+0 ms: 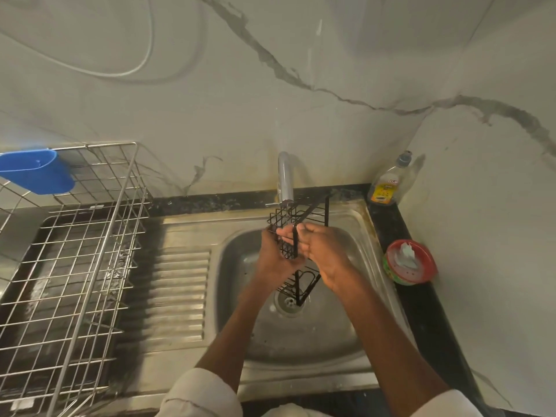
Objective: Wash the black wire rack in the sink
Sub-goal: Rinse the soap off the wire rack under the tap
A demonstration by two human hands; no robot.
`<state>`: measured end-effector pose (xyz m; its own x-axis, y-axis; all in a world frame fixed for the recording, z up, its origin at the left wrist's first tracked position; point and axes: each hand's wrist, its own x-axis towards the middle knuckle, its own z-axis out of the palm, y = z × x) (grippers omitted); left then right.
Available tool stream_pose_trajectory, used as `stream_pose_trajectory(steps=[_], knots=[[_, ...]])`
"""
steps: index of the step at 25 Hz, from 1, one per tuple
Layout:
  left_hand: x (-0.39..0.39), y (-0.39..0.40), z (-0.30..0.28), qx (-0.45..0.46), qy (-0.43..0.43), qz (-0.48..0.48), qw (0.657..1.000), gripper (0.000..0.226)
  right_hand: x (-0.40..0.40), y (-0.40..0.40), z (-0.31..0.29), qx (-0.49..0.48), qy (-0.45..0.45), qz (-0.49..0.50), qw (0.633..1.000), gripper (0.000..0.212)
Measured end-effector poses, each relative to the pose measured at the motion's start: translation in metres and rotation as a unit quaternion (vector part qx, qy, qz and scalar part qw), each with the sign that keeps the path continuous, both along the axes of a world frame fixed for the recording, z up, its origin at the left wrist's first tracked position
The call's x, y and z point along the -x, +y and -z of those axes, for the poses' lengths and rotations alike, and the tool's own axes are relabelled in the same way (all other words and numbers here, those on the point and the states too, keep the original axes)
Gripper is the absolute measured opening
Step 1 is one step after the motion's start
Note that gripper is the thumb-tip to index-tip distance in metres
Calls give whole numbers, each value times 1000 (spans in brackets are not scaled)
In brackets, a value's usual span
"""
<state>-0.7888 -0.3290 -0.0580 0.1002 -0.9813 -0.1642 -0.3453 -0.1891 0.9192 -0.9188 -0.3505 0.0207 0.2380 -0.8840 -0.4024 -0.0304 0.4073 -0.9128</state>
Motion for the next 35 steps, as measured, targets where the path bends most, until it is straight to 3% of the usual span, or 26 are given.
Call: stream_pose_trajectory(steps=[3, 6, 9, 11, 14, 16, 20, 22, 27, 31, 35], knots=[[-10, -2, -3, 7, 17, -28, 999, 80, -2, -2, -2, 65, 40, -6, 997, 26], [-25, -1, -6, -15, 38, -46, 998, 78, 4, -10, 12, 152, 178, 106, 966, 20], [-41, 7, -5, -38, 103, -101, 989, 77, 17, -20, 24, 162, 263, 143, 940, 57], [-54, 12, -2, -34, 156, -126, 979, 82, 18, -29, 28, 134, 223, 92, 961, 76], [-64, 12, 2, -35, 263, -117, 957, 87, 7, -33, 24, 54, 135, -5, 989, 60], [-61, 5, -2, -61, 280, -98, 953, 81, 5, -29, 28, 38, 126, 12, 991, 56], [-43, -27, -4, -107, 239, -71, 963, 49, 31, -22, 28, 51, 112, 74, 990, 81], [-32, -44, -4, -117, 199, -51, 972, 52, 47, -22, 24, 65, 119, 89, 987, 91], [-14, -77, -14, -46, 28, 18, 998, 34, 68, -16, 26, 106, 177, 120, 971, 82], [-10, -89, -21, -49, 58, 21, 997, 23, 62, -8, 29, 105, 211, 149, 960, 101], [-17, -81, -8, -70, 111, -18, 991, 30, 63, -11, 26, 125, 283, 98, 946, 94]])
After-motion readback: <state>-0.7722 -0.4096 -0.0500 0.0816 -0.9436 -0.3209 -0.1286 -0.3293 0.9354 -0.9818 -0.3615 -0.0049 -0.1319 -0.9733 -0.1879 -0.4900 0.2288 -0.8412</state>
